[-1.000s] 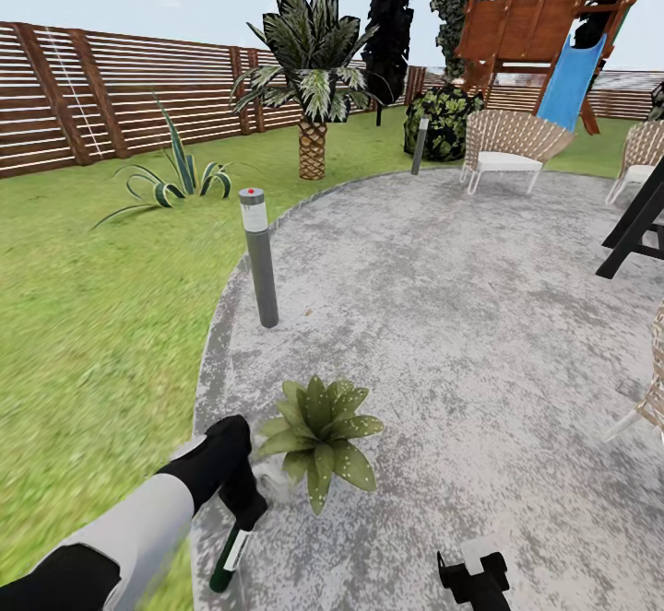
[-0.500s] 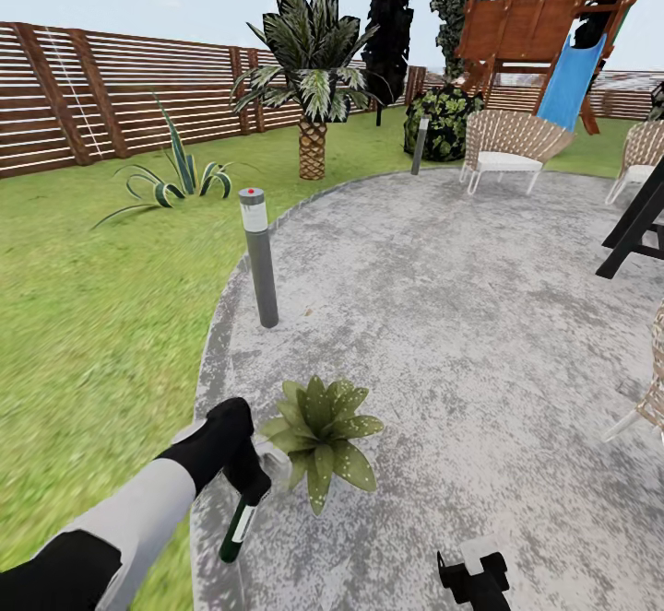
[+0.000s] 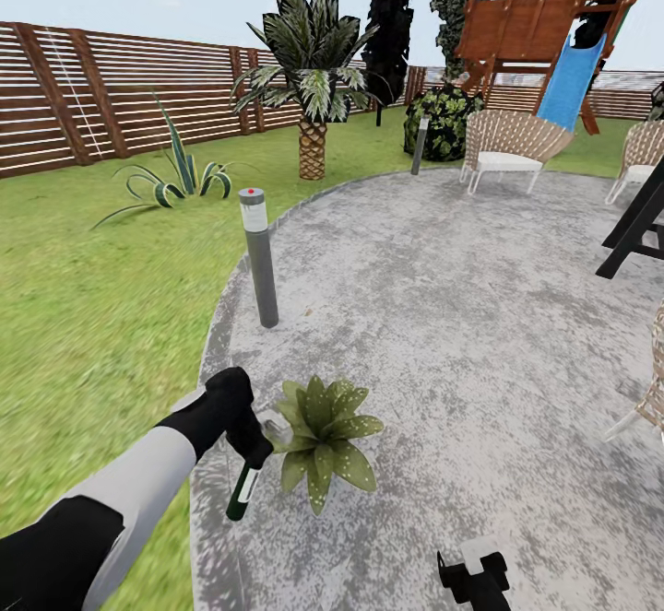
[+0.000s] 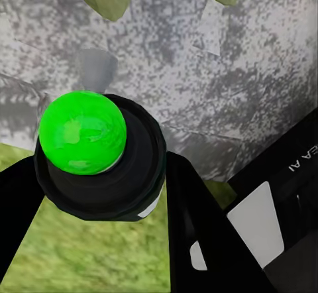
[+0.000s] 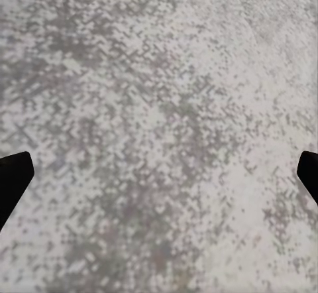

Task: Pick up the pesticide atomizer in the garden and spray insectifuge to fully cover both potted plants in the garden.

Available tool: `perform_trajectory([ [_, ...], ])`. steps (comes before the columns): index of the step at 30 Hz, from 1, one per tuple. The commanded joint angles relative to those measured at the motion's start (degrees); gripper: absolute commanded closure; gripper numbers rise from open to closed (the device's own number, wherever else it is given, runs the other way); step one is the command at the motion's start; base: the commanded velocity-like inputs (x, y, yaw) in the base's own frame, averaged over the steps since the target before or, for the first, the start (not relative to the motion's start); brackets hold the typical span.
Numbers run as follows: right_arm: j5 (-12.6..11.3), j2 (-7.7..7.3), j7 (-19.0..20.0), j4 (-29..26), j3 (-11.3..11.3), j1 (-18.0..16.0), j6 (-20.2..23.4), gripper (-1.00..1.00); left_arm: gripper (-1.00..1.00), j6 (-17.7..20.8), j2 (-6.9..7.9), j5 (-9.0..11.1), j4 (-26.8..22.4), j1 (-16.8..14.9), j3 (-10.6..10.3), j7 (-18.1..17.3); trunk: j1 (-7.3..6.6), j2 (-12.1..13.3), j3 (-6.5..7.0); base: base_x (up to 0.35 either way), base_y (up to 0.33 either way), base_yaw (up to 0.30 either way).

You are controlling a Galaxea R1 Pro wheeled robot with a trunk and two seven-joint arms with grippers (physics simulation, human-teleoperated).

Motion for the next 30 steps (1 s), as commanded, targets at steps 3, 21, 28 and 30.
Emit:
perform_trajectory([
  [3,0.6,0.02,-0.29,0.07,-0.3,0.0,-0.18,-1.0,1.0,0.38,-0.02,-0.58,-0.08,-0.01,0.09,-0.65,-0.01,-0.02,-0.05,0.0,0.0,0.0],
  [21,0.56,-0.03,-0.32,-0.02,-0.39,-0.02,-0.18,-1.0,1.0,0.64,-0.68,-0.58,-0.11,-0.18,0.06,-0.69,-0.01,-0.02,0.06,0.032,0.219,-0.097],
  [28,0.57,-0.05,-0.32,-0.02,-0.39,-0.01,-0.18,-1.0,1.0,0.64,-0.71,-0.58,-0.08,-0.18,0.12,-0.69,-0.01,-0.02,0.19,0.147,0.26,-0.294],
  [30,0.57,-0.04,-0.33,-0.02,-0.39,0.0,-0.18,-1.0,1.0,0.64,-0.79,-0.58,-0.08,-0.18,0.12,-0.69,-0.01,-0.02,0.2,0.278,0.18,-0.292],
])
